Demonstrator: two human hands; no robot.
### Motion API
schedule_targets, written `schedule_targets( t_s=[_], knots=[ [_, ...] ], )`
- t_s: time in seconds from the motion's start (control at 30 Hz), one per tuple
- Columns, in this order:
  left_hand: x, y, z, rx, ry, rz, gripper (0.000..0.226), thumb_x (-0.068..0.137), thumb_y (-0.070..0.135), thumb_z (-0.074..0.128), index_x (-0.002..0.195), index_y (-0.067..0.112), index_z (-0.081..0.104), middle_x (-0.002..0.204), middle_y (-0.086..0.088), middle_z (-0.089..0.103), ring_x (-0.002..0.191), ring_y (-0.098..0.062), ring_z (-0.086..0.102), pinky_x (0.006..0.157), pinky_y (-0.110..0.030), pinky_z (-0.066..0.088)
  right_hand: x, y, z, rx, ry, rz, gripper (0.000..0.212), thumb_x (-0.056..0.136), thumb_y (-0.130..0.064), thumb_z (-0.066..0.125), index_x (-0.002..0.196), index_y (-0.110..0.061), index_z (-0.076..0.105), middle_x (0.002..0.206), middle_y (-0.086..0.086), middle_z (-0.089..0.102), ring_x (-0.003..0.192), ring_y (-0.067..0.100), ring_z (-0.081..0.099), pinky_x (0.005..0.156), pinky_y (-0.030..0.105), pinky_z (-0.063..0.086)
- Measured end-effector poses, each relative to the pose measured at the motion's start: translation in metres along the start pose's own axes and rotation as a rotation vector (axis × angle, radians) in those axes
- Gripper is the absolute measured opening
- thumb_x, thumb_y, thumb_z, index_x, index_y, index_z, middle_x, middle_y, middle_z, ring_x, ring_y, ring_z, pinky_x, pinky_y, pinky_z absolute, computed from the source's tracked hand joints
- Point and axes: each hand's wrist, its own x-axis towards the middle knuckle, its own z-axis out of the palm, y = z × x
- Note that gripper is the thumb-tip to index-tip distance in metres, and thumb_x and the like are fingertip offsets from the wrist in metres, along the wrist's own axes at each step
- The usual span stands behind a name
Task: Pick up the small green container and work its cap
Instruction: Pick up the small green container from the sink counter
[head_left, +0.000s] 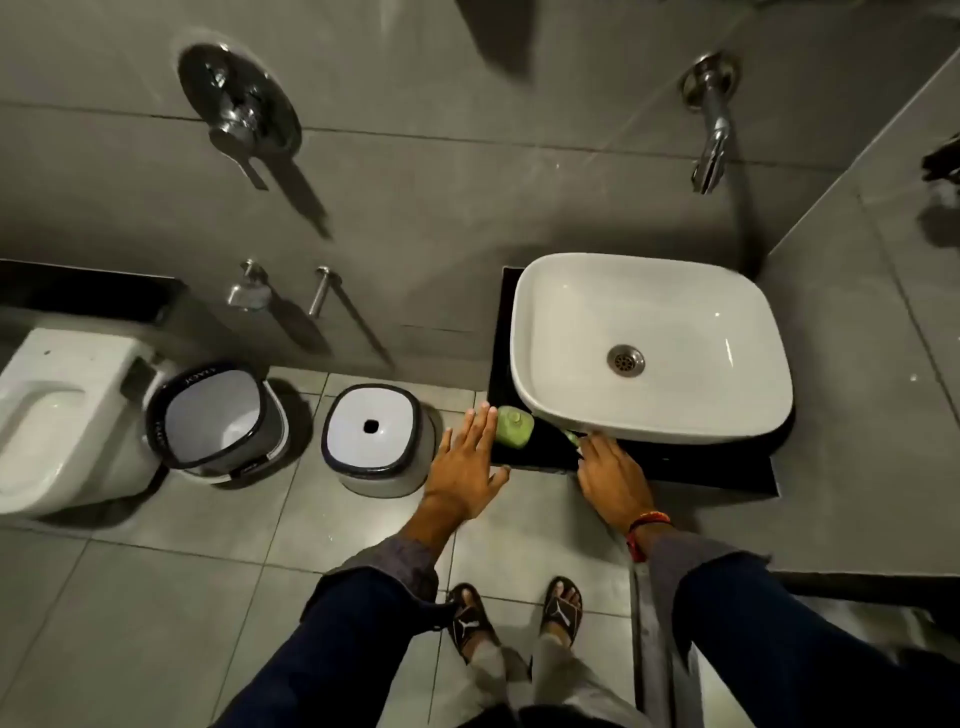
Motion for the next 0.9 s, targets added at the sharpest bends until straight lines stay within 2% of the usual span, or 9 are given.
schedule_targets(
  t_s=[0.07, 0.1, 0.23, 0.43, 0.53, 0.63, 0.7, 0.8, 0.9],
  knots=[
    [0.005, 0.001, 0.004, 0.019, 0.006, 0.009, 0.089, 0.098, 0.051, 0.047, 0.161, 0.017, -0.006, 0.171, -0.001, -0.008, 0.158, -0.021, -0.007, 0.128, -0.049, 0.005, 0.005, 0.001, 0.002, 0.101, 0.058, 0.111, 0.031, 0.076, -0.014, 0.082, 0.102, 0.0, 0.072, 0.102, 0.014, 0.073, 0.099, 0.03, 0.07, 0.092, 0.032, 0.058],
    [0.007, -0.001, 0.008, 0.046, 0.008, 0.009, 0.091, 0.097, 0.053, 0.047, 0.161, 0.018, -0.006, 0.171, -0.001, -0.008, 0.158, -0.021, -0.007, 0.128, -0.05, 0.004, 0.007, 0.001, 0.008, 0.134, 0.062, 0.146, 0.03, 0.076, -0.011, 0.081, 0.102, 0.001, 0.072, 0.101, 0.016, 0.073, 0.097, 0.031, 0.07, 0.09, 0.033, 0.058],
    [0.009, -0.005, 0.023, 0.081, 0.003, 0.022, 0.096, 0.093, 0.056, 0.048, 0.161, 0.018, -0.008, 0.171, -0.001, -0.008, 0.158, -0.021, -0.007, 0.128, -0.05, 0.003, 0.018, 0.002, 0.023, 0.149, 0.054, 0.144, 0.033, 0.097, -0.014, 0.052, 0.128, -0.004, 0.055, 0.131, 0.014, 0.061, 0.124, 0.031, 0.054, 0.109, 0.037, 0.041],
    [0.011, -0.01, 0.033, 0.063, 0.015, 0.034, 0.096, 0.092, 0.057, 0.045, 0.16, 0.02, -0.011, 0.171, -0.001, -0.007, 0.158, -0.02, -0.007, 0.128, -0.05, 0.003, 0.029, 0.006, 0.035, 0.217, 0.107, 0.216, 0.043, 0.096, -0.012, 0.057, 0.137, -0.004, 0.048, 0.13, 0.019, 0.061, 0.124, 0.034, 0.056, 0.109, 0.041, 0.044],
    [0.014, -0.011, 0.035, 0.06, 0.04, 0.033, 0.093, 0.093, 0.057, 0.042, 0.16, 0.02, -0.011, 0.171, 0.0, -0.007, 0.158, -0.019, -0.008, 0.128, -0.049, 0.003, 0.028, 0.007, 0.037, 0.279, 0.152, 0.198, 0.037, 0.092, -0.006, 0.06, 0.128, -0.001, 0.057, 0.119, 0.023, 0.066, 0.114, 0.039, 0.061, 0.101, 0.046, 0.05],
    [0.016, -0.01, 0.034, 0.048, 0.039, 0.041, 0.092, 0.095, 0.057, 0.041, 0.16, 0.021, -0.012, 0.171, 0.001, -0.01, 0.157, -0.018, -0.009, 0.127, -0.047, -0.001, 0.019, 0.006, 0.033, 0.344, 0.202, 0.191, 0.031, 0.082, -0.003, 0.068, 0.113, 0.0, 0.066, 0.1, 0.024, 0.066, 0.092, 0.042, 0.066, 0.082, 0.047, 0.058],
    [0.017, -0.008, 0.031, 0.043, 0.038, 0.041, 0.091, 0.096, 0.057, 0.042, 0.16, 0.02, -0.012, 0.17, 0.0, -0.011, 0.157, -0.018, -0.01, 0.126, -0.046, -0.001, 0.011, 0.005, 0.028, 0.375, 0.25, 0.17, 0.03, 0.076, -0.003, 0.07, 0.106, -0.003, 0.068, 0.093, 0.021, 0.065, 0.084, 0.04, 0.066, 0.071, 0.045, 0.059],
    [0.015, -0.003, 0.027, 0.045, 0.027, 0.038, 0.09, 0.097, 0.056, 0.042, 0.16, 0.019, -0.012, 0.171, 0.0, -0.012, 0.158, -0.019, -0.009, 0.128, -0.047, 0.0, -0.001, 0.005, 0.018, 0.453, 0.373, 0.173, 0.029, 0.075, -0.004, 0.07, 0.104, -0.009, 0.067, 0.093, 0.015, 0.063, 0.086, 0.034, 0.064, 0.068, 0.043, 0.058],
    [0.011, 0.001, 0.022, 0.038, 0.011, 0.018, 0.09, 0.098, 0.054, 0.043, 0.16, 0.019, -0.012, 0.171, 0.0, -0.012, 0.158, -0.02, -0.009, 0.129, -0.047, 0.004, -0.013, 0.002, 0.006, 0.532, 0.514, 0.157, 0.029, 0.077, -0.008, 0.069, 0.104, -0.014, 0.065, 0.097, 0.008, 0.06, 0.09, 0.026, 0.061, 0.075, 0.038, 0.056]
  ],
)
